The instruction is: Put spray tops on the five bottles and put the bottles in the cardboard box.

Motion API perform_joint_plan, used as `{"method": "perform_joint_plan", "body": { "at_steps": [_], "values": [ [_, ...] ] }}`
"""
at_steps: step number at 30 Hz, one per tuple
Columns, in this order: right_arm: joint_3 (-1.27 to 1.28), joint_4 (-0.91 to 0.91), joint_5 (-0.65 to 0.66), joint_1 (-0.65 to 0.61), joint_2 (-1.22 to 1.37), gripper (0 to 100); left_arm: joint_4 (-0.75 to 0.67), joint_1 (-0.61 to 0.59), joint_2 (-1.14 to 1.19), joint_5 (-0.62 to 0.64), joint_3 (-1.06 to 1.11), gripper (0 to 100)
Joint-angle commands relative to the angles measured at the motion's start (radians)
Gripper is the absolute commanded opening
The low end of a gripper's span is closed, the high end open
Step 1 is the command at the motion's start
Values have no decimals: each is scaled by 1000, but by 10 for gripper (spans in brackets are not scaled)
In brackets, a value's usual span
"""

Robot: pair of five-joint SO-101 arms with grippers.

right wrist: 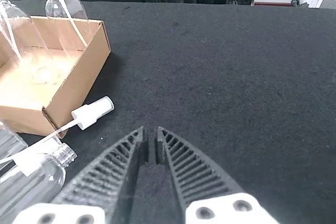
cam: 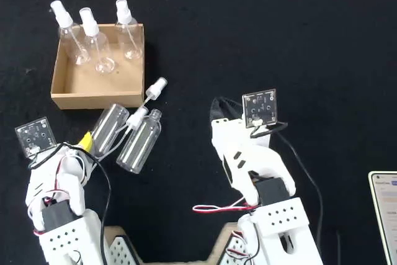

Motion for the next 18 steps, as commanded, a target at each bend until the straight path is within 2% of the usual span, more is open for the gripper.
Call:
{"method": "perform_joint_plan", "body": {
  "at_steps": [1, 18],
  "values": [
    [-7, -25, 0, 6, -36, 35, 6, -10, -6, -9, 22, 289],
    [-7, -26, 0, 6, -36, 35, 12, -12, -6, -9, 22, 289]
  ]
}}
